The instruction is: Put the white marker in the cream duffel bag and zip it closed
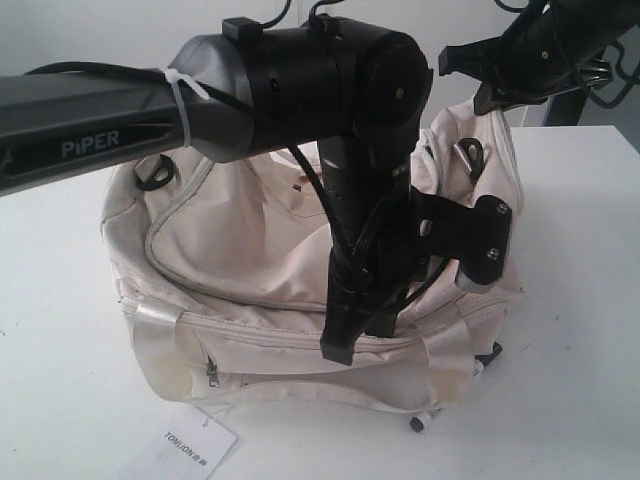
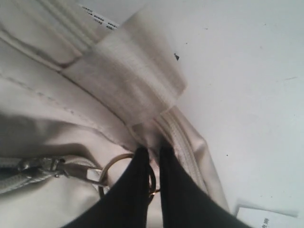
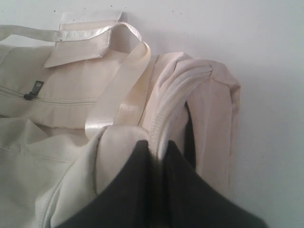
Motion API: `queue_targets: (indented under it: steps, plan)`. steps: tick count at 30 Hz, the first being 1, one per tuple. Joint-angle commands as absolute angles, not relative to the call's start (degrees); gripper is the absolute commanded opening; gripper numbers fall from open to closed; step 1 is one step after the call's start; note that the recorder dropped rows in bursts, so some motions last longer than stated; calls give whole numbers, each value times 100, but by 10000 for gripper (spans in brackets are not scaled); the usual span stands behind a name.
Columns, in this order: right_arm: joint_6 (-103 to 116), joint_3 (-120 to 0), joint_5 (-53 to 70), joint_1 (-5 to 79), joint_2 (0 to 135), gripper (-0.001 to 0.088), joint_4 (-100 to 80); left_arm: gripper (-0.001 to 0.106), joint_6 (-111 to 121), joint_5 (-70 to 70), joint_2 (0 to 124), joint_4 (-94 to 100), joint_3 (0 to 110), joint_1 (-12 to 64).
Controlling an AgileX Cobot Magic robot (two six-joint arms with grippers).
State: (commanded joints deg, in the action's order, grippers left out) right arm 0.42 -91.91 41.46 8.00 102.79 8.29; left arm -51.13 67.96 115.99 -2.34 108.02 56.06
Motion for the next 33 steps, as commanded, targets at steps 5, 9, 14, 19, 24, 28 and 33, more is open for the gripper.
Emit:
queue_targets:
  steps: [5,9,14,19,24,28,33]
  plan:
    - [42,-9191,4146,800,10279,0,829,0,-5113,6384,11599,-605,10802,5606]
    - [42,-9191,4146,800,10279,0,829,0,-5113,6097,11599,-921,10802,5606]
    - [42,-9191,4146,800,10279,0,829,0,-5113,5954,11599,-988,10802,5606]
    - [42,-9191,4146,800,10279,0,829,0,-5113,5954,11599,-988,10802,5606]
    - [42,-9191,4146,800,10279,0,829,0,-5113,5991,11599,-988,10802,5606]
    - [42,-9191,4146,800,10279,0,829,0,-5113,5990,11599,-976,10802,5606]
    - [42,-9191,4146,800,10279,0,829,0,-5113,5990,11599,-976,10802,5606]
